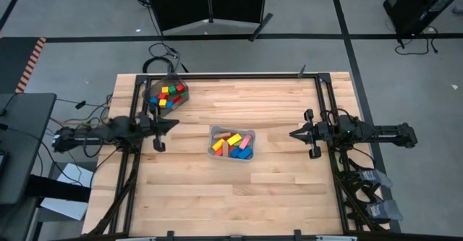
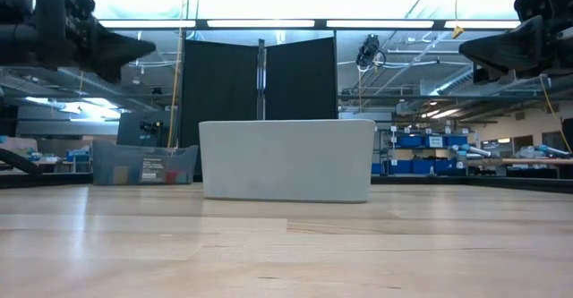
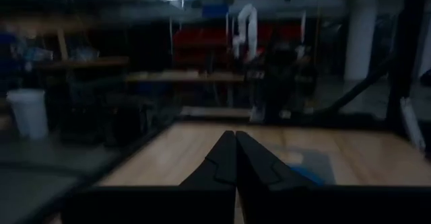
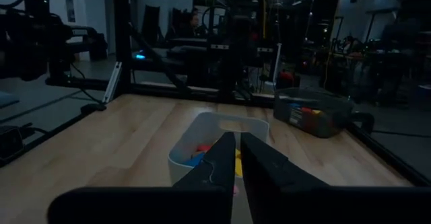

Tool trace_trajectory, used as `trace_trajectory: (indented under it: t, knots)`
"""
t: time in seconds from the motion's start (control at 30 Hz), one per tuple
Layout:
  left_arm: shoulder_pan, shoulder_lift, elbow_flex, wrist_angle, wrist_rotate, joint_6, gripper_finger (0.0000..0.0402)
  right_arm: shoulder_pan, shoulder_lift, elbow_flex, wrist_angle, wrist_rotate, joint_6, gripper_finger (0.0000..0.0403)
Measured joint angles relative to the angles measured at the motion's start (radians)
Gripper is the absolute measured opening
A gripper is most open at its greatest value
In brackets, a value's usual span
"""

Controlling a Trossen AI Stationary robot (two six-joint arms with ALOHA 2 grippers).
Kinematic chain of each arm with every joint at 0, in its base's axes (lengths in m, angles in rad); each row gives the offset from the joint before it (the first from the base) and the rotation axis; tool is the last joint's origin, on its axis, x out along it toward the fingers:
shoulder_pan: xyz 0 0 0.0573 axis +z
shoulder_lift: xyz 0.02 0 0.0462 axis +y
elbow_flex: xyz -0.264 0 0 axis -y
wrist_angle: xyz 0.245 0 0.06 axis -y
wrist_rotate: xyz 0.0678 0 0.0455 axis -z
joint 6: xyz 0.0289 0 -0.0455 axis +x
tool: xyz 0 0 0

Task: Sort blocks by size
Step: Return to Home Position

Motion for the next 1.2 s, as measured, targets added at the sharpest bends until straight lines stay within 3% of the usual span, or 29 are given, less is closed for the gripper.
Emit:
trace_trajectory:
  t: [0.33, 0.5, 0.8, 1.2]
  knots:
    - [0.000, 0.001, 0.000, -0.120, -0.018, -0.066, 0.0004, 0.000, 0.000, 0.000, 0.001, 0.000, 0.000, 0.0036]
    - [0.000, 0.046, 0.000, -0.131, 0.048, -0.093, 0.0004, 0.000, 0.000, 0.000, 0.002, 0.000, 0.000, 0.0038]
    - [0.001, 0.159, 0.000, -0.120, 0.046, -0.167, 0.0023, 0.000, 0.000, 0.000, 0.004, 0.000, 0.000, 0.0039]
    - [0.001, 0.166, 0.000, -0.105, 0.044, -0.167, 0.0025, 0.000, 0.000, 0.000, 0.004, 0.000, 0.000, 0.0039]
